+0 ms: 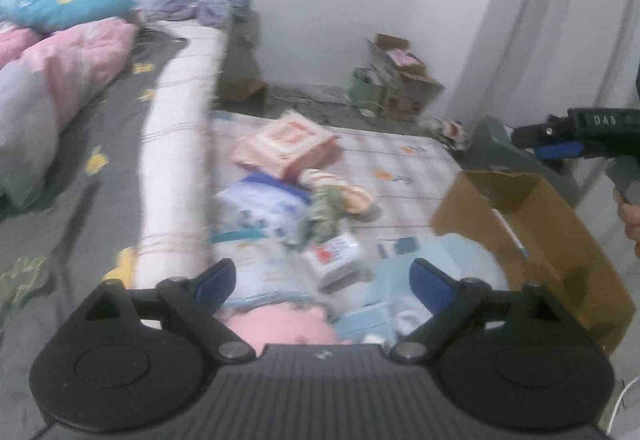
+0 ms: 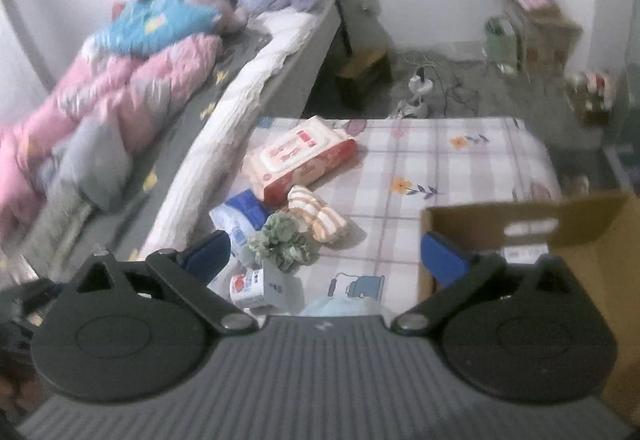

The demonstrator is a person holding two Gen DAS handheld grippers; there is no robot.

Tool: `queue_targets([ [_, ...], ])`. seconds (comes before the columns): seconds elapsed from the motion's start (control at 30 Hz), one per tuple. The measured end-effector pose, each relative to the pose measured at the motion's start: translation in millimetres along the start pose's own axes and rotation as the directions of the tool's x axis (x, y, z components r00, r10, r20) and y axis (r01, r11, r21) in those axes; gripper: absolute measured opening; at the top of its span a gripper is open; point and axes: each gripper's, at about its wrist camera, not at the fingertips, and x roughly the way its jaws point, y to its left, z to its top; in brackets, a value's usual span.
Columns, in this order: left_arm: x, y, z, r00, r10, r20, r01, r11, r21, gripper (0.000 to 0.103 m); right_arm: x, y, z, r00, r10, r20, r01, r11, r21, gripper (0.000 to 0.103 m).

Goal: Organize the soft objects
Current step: 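Open the right gripper and withdraw it from the box, then lower the right gripper onto the white cotton-swab bag and close it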

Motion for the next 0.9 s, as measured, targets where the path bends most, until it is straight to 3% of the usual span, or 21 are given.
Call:
queue_targets([
  [0.23, -19, 37, -27, 0.998, 0.034, 0.045, -0.033, 0.999, -0.036, 0.103, 23, 74, -7, 0.993, -0.117, 0.015, 0.117, 0.964, -0.24, 0.102],
  [0.33, -16, 43, -34, 0.999, 0.036, 0.038, -0.035, 0.999, -0.028, 0.103, 31, 94, -11, 0.996, -0.091, 0.025, 0.095, 0.962, -0.257, 0.102],
  [0.4, -13, 43, -36, 0.998, 0.04, 0.045, -0.04, 0.999, -0.012, 0.103, 37, 100, -10, 1.0, -0.014, 0.011, 0.016, 0.976, -0.219, 0.102],
  [0.47, -7, 43, -38, 0.997, 0.042, 0.057, -0.043, 0.999, 0.01, 0.103, 48, 100, -8, 0.992, 0.123, -0.028, -0.125, 0.984, -0.126, 0.102],
  [0.53, 2, 43, -36, 0.997, 0.049, 0.06, -0.05, 0.998, 0.026, 0.103, 67, 96, -7, 0.963, 0.259, -0.071, -0.26, 0.966, 0.006, 0.102],
  [0.57, 9, 43, -34, 0.997, 0.052, 0.061, -0.054, 0.998, 0.034, 0.103, 78, 96, -7, 0.952, 0.293, -0.093, -0.288, 0.956, 0.059, 0.102],
  [0.7, 40, 43, -24, 0.997, 0.066, 0.028, -0.067, 0.995, 0.073, 0.089, 129, 105, -10, 0.931, 0.317, -0.183, -0.292, 0.944, 0.15, 0.097],
  [0.8, 68, 47, -14, 0.998, 0.046, -0.052, -0.043, 0.997, 0.057, 0.069, 168, 113, -12, 0.902, 0.341, -0.265, -0.296, 0.935, 0.196, 0.081],
  [0.9, 97, 52, -7, 0.991, 0.022, -0.131, -0.018, 0.999, 0.036, 0.065, 205, 121, -15, 0.879, 0.33, -0.343, -0.269, 0.939, 0.212, 0.066],
])
